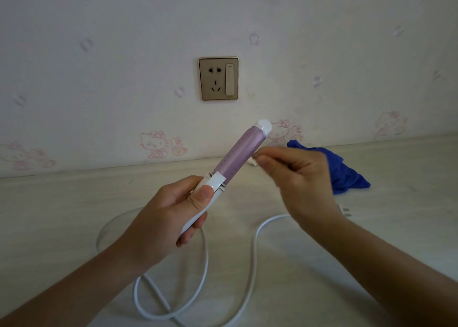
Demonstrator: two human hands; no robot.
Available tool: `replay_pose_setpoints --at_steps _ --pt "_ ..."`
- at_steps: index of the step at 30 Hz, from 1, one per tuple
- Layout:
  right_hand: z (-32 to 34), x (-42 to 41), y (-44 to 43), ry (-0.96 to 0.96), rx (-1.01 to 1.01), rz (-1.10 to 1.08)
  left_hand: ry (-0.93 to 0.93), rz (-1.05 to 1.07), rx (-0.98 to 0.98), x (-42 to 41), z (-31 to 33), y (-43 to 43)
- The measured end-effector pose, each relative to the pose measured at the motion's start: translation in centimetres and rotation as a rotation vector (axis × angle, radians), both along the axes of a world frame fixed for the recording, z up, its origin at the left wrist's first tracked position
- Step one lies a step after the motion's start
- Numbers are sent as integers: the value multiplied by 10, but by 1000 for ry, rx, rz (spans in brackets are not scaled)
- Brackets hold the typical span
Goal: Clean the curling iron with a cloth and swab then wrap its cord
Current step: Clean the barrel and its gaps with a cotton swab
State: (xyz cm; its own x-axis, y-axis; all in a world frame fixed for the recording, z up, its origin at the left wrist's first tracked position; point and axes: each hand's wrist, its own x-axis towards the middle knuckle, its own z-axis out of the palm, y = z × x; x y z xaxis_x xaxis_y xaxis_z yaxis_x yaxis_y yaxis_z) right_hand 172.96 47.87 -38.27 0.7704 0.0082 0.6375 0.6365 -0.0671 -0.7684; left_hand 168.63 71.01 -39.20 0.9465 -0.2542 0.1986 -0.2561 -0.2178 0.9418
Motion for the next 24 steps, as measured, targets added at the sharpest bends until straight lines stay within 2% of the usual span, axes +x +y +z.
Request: replay_pose_setpoints --at_steps 2,6,11,14,24 --pt "2 3 -4 -15 4 -34 2 -3 -4 1 -1 0" --pt "-4 -9 9 0 -26 56 3 -7 6 1 -2 0" --pt "5 0 -3 -28 35 -8 -6 -12 25 4 -1 3" --pt "0 -7 6 -5 5 59 40 -41 -24 3 -1 3" --pt "1 -3 3 -10 11 37 212 -59 -181 2 4 2"
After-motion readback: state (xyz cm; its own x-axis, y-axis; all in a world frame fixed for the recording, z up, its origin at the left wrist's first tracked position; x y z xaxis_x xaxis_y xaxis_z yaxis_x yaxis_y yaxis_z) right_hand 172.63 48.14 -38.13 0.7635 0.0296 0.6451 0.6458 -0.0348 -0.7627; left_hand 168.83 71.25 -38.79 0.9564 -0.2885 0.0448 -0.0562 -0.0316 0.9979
